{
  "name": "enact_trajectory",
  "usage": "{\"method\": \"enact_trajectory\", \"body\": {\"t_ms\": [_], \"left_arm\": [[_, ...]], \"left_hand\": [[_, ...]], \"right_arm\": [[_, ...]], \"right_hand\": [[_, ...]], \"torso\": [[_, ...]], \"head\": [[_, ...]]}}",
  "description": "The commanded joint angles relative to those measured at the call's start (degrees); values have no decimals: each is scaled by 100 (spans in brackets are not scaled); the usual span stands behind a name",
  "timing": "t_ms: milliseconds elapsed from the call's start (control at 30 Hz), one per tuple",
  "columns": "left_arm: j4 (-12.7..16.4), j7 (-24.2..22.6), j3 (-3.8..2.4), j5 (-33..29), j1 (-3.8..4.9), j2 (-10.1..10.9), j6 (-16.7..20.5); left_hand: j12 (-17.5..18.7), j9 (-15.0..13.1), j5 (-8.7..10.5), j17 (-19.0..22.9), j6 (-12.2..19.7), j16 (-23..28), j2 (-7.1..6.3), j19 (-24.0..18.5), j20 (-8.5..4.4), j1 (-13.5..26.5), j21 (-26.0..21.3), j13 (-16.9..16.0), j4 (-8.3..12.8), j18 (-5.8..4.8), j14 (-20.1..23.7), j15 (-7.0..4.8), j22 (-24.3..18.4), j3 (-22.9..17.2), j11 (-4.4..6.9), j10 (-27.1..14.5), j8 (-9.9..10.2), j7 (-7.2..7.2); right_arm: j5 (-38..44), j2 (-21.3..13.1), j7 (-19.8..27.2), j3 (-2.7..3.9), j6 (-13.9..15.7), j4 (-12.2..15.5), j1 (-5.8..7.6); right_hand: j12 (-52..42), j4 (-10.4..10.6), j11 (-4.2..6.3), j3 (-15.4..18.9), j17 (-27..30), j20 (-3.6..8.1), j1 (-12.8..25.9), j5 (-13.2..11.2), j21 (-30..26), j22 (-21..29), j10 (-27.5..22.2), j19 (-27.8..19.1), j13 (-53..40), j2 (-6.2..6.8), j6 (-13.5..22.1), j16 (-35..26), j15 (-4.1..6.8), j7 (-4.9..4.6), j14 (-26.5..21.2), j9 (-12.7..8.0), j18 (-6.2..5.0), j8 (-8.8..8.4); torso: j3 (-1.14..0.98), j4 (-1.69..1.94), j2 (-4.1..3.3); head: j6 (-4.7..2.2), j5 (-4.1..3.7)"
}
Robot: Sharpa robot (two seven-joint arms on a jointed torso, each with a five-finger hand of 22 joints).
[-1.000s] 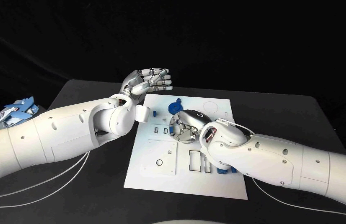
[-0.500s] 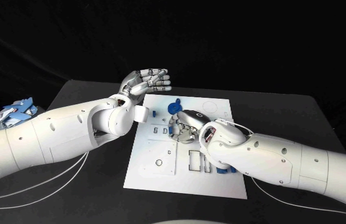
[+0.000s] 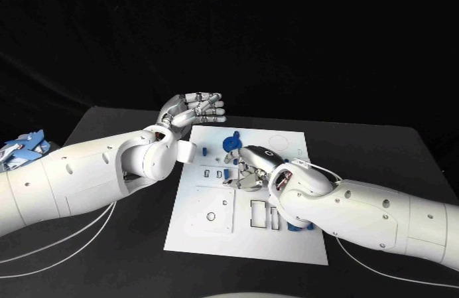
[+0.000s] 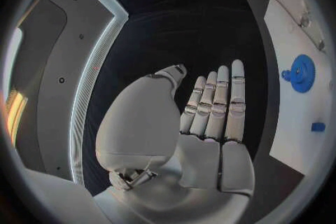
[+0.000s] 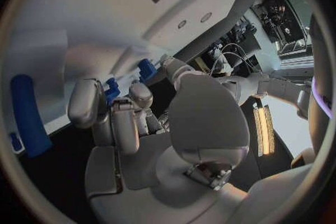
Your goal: Assemble the parts on the task board
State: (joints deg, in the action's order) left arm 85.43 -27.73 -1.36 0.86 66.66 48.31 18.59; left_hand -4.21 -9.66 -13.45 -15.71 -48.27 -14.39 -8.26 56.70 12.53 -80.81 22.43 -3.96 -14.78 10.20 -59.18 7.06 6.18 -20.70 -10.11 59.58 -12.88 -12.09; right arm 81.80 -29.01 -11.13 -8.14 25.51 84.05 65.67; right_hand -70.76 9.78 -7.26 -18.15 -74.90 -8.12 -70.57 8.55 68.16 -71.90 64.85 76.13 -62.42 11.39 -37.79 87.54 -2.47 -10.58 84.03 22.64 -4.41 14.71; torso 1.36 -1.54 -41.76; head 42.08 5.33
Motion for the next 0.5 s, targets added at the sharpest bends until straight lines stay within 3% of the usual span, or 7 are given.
{"method": "enact_trajectory", "body": {"t_ms": [33,167,267,367,433,467,500], "left_arm": [[-42,528,-3,725,3,13,-32],[-110,917,-3,1244,4,40,-34],[-149,1252,-3,1690,6,56,-76],[-190,1605,-4,2124,7,59,-231],[-234,1959,-4,2590,8,53,-450],[-251,2106,-4,2778,9,48,-554],[-264,2216,-4,2918,9,43,-638]], "left_hand": [[-81,-50,34,-189,-203,-282,-32,270,-137,126,244,-38,-65,34,-394,-142,111,1,110,286,-85,-59],[-182,-120,27,-687,-458,-1064,-82,771,-386,206,839,-100,-95,21,-1105,-380,411,-40,281,706,-209,84],[-386,-232,35,-1677,-609,-2475,-160,1046,-637,289,1861,-287,-107,4,-1431,-592,1015,-130,479,1161,-319,226],[-700,-326,44,-2536,-632,-3518,-211,1050,-696,340,2423,-543,-72,16,-1656,-681,1373,-73,569,1433,-400,309],[-1345,-496,9,-3888,-502,-4905,-163,1086,-722,409,3757,-1180,-73,-139,-1810,-715,2816,27,645,1175,-531,366],[-1619,-550,23,-4313,-484,-5294,-160,1248,-734,528,4178,-1390,-122,-200,-1994,-737,3421,102,661,1217,-593,357],[-1827,-605,27,-4448,-466,-5430,-149,1216,-737,588,4342,-1571,-146,-208,-2024,-738,3590,143,649,1129,-659,360]], "right_arm": [[-247,-196,521,15,446,161,31],[-783,-479,1232,31,582,296,106],[-1301,-748,1706,48,641,419,188],[-1600,-960,1910,60,678,532,258],[-1846,-1154,2012,69,695,638,344],[-2003,-1256,2047,74,701,693,394],[-2106,-1315,2061,77,701,723,425]], "right_hand": [[-14,69,-13,194,-583,-47,-196,41,-34,13,-31,8,18,-80,43,-38,-38,-177,354,-38,-105,3],[-12,50,7,142,-480,-44,-445,71,-134,78,-77,-49,65,-224,-42,-73,-24,-155,323,-50,-129,78],[-15,47,11,133,-490,-42,-471,82,-129,70,-82,-46,66,-235,-59,-70,-22,-150,324,-51,-127,93],[-20,42,27,103,-490,-31,-545,248,-135,63,-105,-45,86,-244,-118,-72,-8,-134,320,-57,-126,148],[-25,58,44,71,-479,-20,-569,378,-153,68,-110,-50,101,-258,-198,-76,6,-113,317,-54,-129,211],[-25,65,46,69,-475,-18,-566,386,-158,71,-111,-52,104,-260,-208,-78,8,-110,315,-54,-130,219],[-27,69,48,68,-475,-17,-563,390,-154,67,-109,-49,103,-260,-213,-78,9,-109,315,-54,-129,224]], "torso": [[2,-6,19],[-7,-48,35],[-18,-72,53],[-29,-88,77],[-40,-99,100],[-43,-102,106],[-48,-108,115]], "head": [[-9,14],[-28,42],[-27,57],[-12,82],[-3,86],[-10,85],[-11,88]]}}
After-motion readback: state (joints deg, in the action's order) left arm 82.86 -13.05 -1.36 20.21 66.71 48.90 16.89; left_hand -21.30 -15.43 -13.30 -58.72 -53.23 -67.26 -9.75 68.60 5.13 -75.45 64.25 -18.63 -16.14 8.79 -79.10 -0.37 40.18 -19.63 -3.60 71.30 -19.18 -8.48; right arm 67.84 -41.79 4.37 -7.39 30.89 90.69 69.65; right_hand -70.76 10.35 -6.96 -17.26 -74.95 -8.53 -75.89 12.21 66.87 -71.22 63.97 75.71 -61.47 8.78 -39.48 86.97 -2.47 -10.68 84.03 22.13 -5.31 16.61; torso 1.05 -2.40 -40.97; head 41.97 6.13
